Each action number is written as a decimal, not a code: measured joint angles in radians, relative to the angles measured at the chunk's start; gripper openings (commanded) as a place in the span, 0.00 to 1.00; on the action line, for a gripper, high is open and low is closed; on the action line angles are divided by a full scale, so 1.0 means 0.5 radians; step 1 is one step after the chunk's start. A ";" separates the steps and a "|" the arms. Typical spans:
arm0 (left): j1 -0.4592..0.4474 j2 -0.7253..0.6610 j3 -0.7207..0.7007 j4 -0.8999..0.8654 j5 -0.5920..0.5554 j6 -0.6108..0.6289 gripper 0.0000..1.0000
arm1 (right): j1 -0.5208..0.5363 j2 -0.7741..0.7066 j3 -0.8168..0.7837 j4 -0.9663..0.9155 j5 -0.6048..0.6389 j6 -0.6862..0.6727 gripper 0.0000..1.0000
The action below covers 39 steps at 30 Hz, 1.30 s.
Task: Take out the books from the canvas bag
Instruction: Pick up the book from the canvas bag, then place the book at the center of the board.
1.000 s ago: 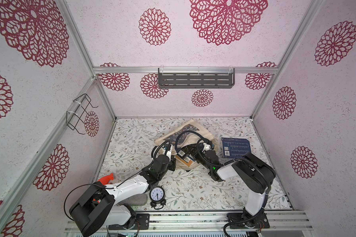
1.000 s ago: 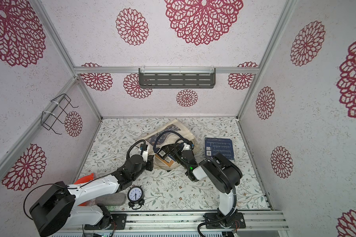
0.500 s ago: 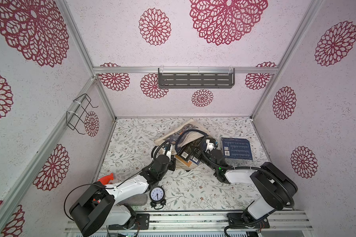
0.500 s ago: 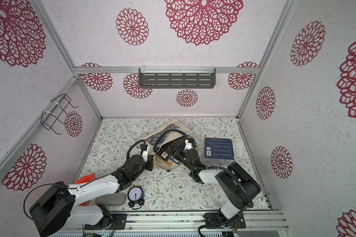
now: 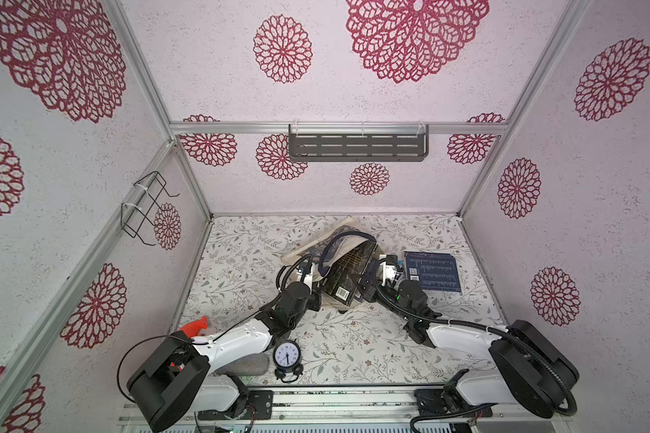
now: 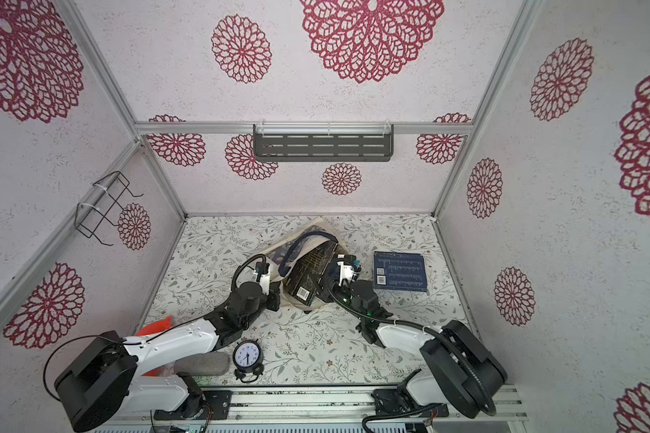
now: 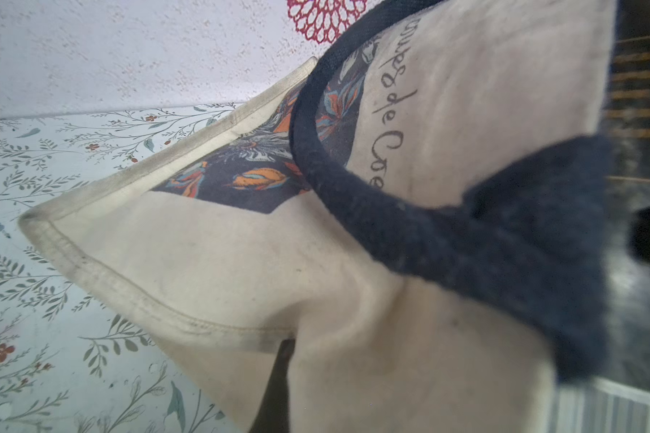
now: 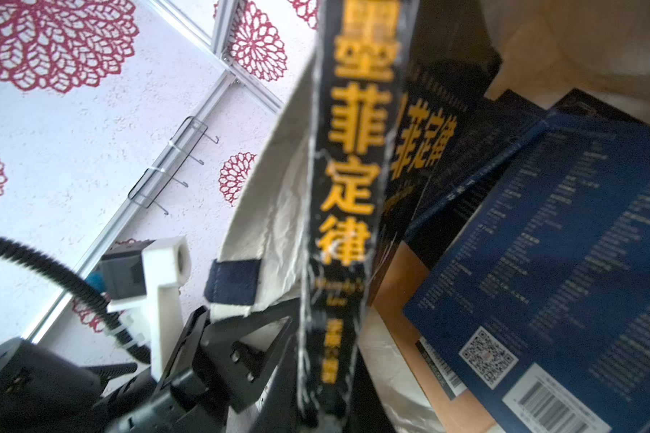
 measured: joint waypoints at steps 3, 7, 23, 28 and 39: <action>0.000 0.000 0.002 -0.008 -0.003 0.000 0.00 | 0.000 -0.099 -0.038 -0.017 -0.047 -0.051 0.00; 0.000 0.000 0.002 -0.009 -0.004 0.000 0.00 | 0.002 -0.331 -0.126 -0.099 -0.053 -0.135 0.00; -0.004 0.008 0.017 -0.040 -0.005 -0.001 0.00 | 0.005 -1.431 -0.252 -0.680 0.715 -0.384 0.00; -0.004 0.008 0.017 -0.040 -0.005 -0.001 0.00 | 0.003 -1.702 -0.304 -0.951 1.181 -0.308 0.00; -0.004 0.008 0.017 -0.040 -0.005 -0.001 0.00 | -0.002 -2.100 -0.394 -1.804 1.889 0.222 0.00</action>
